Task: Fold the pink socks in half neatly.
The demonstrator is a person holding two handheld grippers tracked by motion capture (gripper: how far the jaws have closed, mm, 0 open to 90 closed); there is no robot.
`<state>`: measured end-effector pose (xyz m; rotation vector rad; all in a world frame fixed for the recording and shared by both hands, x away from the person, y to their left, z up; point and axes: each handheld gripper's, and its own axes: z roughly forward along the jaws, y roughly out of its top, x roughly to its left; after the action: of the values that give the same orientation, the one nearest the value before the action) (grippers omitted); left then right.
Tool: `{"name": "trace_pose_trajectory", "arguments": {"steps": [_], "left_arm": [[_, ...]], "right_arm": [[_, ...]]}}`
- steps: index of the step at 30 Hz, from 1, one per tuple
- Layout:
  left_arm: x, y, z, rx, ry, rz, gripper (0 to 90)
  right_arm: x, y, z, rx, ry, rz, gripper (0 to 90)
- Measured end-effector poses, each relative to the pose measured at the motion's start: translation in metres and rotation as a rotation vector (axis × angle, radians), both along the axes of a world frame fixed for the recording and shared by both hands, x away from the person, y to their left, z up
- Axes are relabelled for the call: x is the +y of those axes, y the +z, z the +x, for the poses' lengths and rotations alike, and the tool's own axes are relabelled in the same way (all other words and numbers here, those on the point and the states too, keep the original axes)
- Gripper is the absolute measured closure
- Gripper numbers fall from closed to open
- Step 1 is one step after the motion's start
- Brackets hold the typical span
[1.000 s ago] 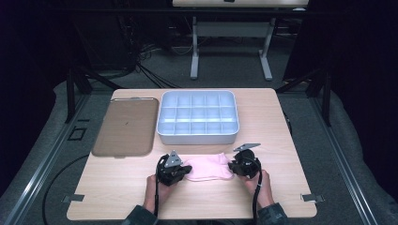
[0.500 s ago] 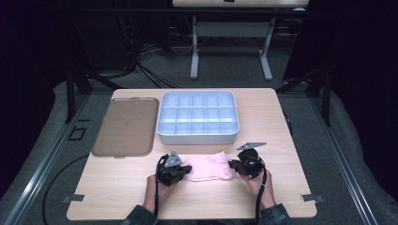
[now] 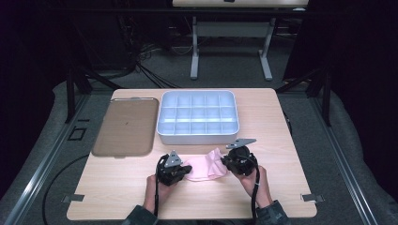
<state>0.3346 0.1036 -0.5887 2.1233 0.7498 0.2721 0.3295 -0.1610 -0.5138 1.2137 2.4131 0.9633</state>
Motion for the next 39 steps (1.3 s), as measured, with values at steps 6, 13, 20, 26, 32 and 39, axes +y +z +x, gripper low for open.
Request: {"name": "trace_pose_trajectory", "arguments": {"steps": [6,13,20,26,32,39], "left_arm": [[0.000,0.000,0.000,-0.002,0.000,0.001,88.9],[0.000,0.000,0.000,-0.001,0.001,0.001,88.8],[0.000,0.000,-0.001,-0.004,0.001,0.001,88.8],[0.000,0.000,0.000,-0.003,0.001,0.001,88.7],[0.000,0.000,0.000,-0.003,0.001,0.001,88.8],[0.000,0.000,-0.001,-0.007,0.000,0.003,88.8]], "right_arm": [[0.019,0.010,-0.001,-0.007,0.052,-0.043,84.0],[0.052,0.010,0.001,0.000,0.121,-0.106,84.0],[0.019,0.000,0.007,0.026,0.003,-0.098,83.6],[-0.015,-0.033,0.019,0.086,-0.089,-0.115,80.5],[-0.024,-0.047,0.020,0.116,-0.112,-0.059,55.6],[-0.019,-0.050,0.015,0.114,-0.131,-0.065,62.4]]}}
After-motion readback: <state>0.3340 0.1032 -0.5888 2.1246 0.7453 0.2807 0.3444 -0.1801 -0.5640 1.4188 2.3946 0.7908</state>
